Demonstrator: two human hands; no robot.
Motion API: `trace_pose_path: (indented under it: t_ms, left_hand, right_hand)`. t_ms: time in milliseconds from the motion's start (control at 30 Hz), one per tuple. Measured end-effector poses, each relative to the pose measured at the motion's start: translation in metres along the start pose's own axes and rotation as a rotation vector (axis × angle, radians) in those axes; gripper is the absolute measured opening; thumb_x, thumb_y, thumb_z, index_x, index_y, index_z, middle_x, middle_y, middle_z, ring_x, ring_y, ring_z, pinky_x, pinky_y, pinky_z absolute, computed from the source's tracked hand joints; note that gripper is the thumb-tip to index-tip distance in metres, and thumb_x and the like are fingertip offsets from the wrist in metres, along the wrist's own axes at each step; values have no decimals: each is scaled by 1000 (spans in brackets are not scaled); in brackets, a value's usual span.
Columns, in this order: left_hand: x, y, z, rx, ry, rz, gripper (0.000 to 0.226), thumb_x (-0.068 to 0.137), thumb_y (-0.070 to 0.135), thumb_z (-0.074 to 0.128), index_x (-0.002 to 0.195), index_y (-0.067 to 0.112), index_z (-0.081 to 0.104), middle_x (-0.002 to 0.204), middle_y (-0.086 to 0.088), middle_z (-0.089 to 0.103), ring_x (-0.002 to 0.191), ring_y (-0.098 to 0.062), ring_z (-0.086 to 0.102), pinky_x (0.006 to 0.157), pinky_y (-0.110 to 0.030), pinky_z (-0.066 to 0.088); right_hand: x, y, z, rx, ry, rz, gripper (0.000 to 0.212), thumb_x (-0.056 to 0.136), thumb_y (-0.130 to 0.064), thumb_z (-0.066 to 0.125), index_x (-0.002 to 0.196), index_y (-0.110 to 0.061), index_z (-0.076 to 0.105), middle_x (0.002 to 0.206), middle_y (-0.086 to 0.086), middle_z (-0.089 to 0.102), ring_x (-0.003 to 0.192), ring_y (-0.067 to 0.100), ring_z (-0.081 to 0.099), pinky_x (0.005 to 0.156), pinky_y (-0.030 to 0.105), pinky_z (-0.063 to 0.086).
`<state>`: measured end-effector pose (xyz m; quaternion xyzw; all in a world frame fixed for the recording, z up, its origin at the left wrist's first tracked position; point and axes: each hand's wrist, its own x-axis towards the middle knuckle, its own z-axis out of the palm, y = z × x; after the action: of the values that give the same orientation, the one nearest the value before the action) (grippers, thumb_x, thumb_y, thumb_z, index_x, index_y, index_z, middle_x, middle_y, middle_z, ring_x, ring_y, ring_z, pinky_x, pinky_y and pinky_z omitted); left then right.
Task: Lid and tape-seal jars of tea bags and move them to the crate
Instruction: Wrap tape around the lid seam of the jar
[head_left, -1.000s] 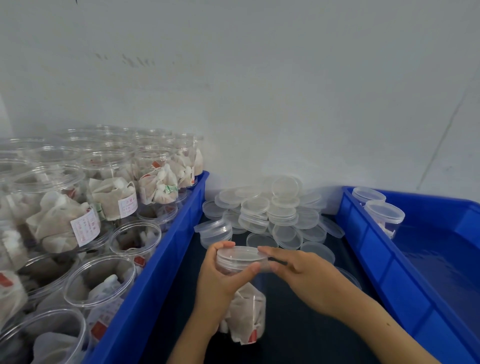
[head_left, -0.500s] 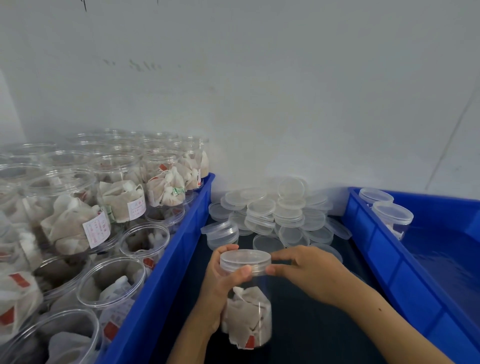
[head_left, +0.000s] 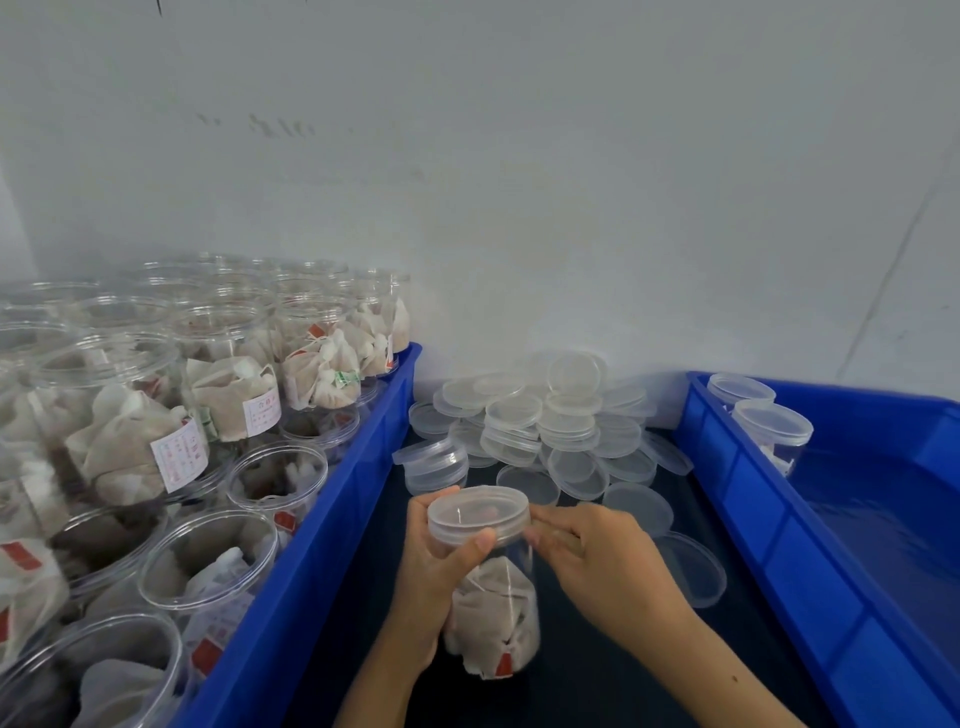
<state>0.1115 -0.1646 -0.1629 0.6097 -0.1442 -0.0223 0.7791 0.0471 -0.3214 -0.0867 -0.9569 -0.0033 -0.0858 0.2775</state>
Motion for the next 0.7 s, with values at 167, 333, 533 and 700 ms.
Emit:
trace_pose_path:
  t_ms: [167,333,533,700]
  left_hand:
    - [-3,9,2,71,-57,19,76,65,41,75,134,39,42,130,8,57,113,3,59,86,-15,50]
    - [-9,19,10,293,-67,96,108,54,73,74,142,51,16,135,22,46,123,3,48,103,-23,40]
    - [2,18,11,388,58,50,100,35,59,86,122,40,41,110,19,59,98,9,58,75,-10,45]
    - [6,17,6,229,84,10,77,45,42,89,113,30,55,105,6,68,91,4,65,71,-9,50]
  right_hand:
    - [4,2,-4,-79,-1,28,27,98,-41,50,121,-48,63,89,-15,42,74,2,49,67,13,41]
    - [-1,-2,-2,-126,-3,43,23,98,-42,49,109,-41,70,96,-8,47,83,9,56,75,23,49]
    - [-1,-6,-2,-191,8,19,25,101,-36,44,97,-30,69,96,-6,47,81,10,57,77,28,52]
    - [0,-7,-4,-120,-29,-3,20,97,-44,48,94,-36,66,86,-9,50,76,7,53,66,23,44]
